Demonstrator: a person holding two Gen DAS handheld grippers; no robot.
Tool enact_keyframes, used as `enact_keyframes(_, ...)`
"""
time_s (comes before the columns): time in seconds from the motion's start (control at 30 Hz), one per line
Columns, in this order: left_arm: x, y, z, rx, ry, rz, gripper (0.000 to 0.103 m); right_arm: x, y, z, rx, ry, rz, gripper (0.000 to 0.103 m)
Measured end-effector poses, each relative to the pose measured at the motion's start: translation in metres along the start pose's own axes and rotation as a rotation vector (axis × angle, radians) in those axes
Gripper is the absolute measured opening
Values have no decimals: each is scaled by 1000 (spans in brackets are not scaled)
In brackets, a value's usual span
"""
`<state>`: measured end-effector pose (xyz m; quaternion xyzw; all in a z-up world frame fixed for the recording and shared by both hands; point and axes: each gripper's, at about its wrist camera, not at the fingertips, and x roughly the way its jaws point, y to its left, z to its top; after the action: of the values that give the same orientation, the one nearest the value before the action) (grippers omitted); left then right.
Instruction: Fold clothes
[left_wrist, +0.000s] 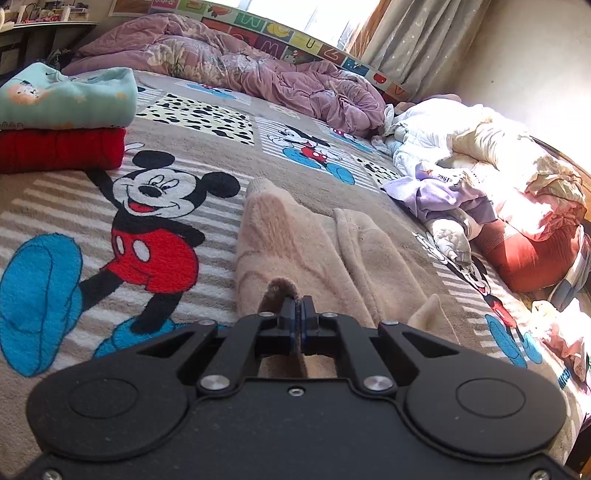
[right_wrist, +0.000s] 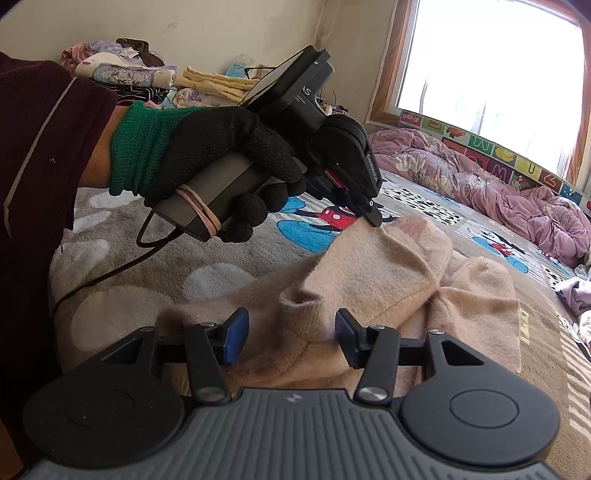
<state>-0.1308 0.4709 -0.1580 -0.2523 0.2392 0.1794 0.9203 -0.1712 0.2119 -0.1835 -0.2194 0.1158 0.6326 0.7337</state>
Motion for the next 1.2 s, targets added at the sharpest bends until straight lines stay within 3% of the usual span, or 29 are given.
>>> enact_keyframes(0.3, 14, -7, 15, 36, 22, -106, 0, -10, -2, -2, 15, -70, 57, 60)
enact_keyframes(0.47, 19, 1, 12, 26, 42, -110, 0, -8, 4, 1, -17, -107, 75, 60)
enact_keyframes(0.6, 23, 14, 12, -34, 47, -126, 0, 0, 15, -1, -94, -18, 142, 52)
enact_keyframes(0.8, 31, 25, 10, -88, 62, -144, 0, -5, 22, -3, -141, -1, 169, 52)
enact_keyframes(0.87, 37, 31, 9, -96, 85, -106, 0, -3, 26, -4, -160, 15, 172, 52)
enact_keyframes(0.97, 38, 36, 9, -115, 108, -68, 2, 0, 31, -6, -197, 52, 198, 63)
enact_keyframes(1.07, 15, 25, 13, -28, 62, -36, 13, -4, 31, -2, -189, 41, 194, 64)
enact_keyframes(1.13, -6, 14, 12, 60, 25, 4, 13, -10, 25, 3, -154, 21, 205, 63)
enact_keyframes(1.2, -23, 4, 7, 140, 3, -9, 13, -17, 21, 7, -129, -2, 212, 62)
